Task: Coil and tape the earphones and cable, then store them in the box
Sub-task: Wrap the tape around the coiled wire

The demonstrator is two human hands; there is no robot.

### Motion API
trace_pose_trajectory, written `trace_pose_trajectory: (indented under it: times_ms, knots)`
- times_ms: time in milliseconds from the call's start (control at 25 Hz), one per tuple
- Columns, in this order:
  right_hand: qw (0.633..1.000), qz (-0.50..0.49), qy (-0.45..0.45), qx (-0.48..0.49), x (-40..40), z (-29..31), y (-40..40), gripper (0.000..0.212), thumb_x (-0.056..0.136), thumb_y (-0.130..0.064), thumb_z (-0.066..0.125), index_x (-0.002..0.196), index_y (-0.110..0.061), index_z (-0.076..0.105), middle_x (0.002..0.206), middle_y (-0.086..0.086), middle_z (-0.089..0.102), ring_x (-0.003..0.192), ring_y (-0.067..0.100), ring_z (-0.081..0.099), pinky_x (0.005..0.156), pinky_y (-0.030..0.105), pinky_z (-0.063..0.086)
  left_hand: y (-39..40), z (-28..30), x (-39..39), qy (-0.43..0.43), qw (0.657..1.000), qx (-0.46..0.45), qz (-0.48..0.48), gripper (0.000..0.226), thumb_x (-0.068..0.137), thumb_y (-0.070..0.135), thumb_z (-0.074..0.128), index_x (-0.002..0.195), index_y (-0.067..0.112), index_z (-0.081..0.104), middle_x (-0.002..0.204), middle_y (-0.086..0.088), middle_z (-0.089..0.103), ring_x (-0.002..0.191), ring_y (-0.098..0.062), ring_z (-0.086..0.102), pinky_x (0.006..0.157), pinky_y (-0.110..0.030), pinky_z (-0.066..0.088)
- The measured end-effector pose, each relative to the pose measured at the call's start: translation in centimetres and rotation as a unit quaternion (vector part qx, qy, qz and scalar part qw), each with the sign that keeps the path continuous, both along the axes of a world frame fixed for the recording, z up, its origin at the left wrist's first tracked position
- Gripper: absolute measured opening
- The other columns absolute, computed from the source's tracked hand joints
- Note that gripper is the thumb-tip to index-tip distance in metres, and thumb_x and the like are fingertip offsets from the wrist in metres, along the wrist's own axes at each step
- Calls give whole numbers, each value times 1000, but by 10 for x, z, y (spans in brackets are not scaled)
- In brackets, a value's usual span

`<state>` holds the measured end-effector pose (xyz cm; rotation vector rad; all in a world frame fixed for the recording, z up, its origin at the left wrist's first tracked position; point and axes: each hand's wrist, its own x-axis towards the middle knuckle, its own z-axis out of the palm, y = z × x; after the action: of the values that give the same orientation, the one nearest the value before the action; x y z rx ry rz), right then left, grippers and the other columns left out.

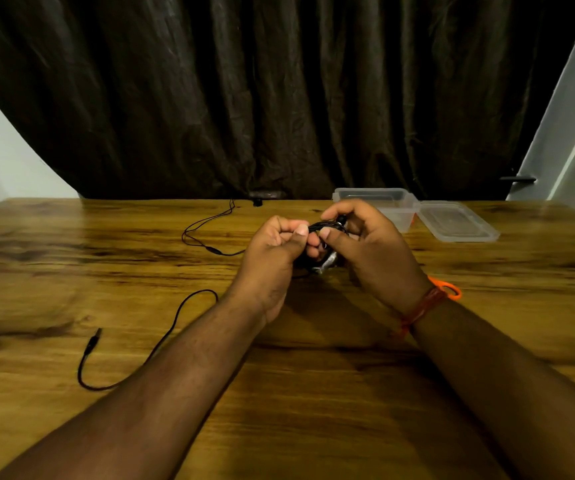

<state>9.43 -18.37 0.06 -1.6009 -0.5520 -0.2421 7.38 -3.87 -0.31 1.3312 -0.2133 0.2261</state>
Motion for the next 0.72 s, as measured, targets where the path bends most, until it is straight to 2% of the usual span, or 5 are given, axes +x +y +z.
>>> trace_pose_trajectory:
  times_ms: [160, 320, 440, 560, 720]
  knots:
    - [999, 24, 11, 43, 3, -1, -2, 10, 90, -1, 63, 93, -10, 68, 83, 12, 69, 77, 22, 67, 75, 41, 57, 2, 2, -1, 41, 998, -27, -31, 12, 101, 5, 45, 97, 13, 52, 73, 1, 63, 67, -9, 61, 71, -29, 49]
    - [997, 52, 44, 22, 6, 1, -10, 10, 89, 3, 62, 89, -6, 66, 81, 21, 67, 74, 26, 65, 75, 42, 55, 5, 5, -4, 83, 994, -9, -73, 18, 101, 5, 42, 114, 8, 54, 72, -3, 63, 66, -13, 59, 73, -31, 45]
    - [996, 81, 32, -30, 3, 2, -13, 5, 89, 5, 60, 92, 3, 64, 78, 17, 69, 72, 24, 69, 74, 37, 57, 2, 5, -7, 79, 993, 48, -77, 19, 104, 15, 39, 106, 6, 56, 72, -2, 59, 63, -11, 54, 61, -23, 45]
    - [994, 82, 8, -72, 3, 2, -12, 5, 89, 3, 62, 93, 6, 64, 80, 18, 70, 78, 31, 70, 82, 48, 56, 3, -1, -5, 38, 983, 170, -58, 21, 104, 26, 42, 89, 16, 52, 66, 8, 56, 57, -4, 47, 60, -23, 39]
    - [996, 48, -16, -75, 7, -3, -8, 16, 85, -14, 68, 98, -15, 60, 79, 32, 61, 82, 51, 63, 77, 60, 50, 2, -3, -3, 4, 978, 207, -21, 18, 104, 25, 41, 90, 18, 49, 61, 14, 51, 55, 3, 43, 56, -18, 36]
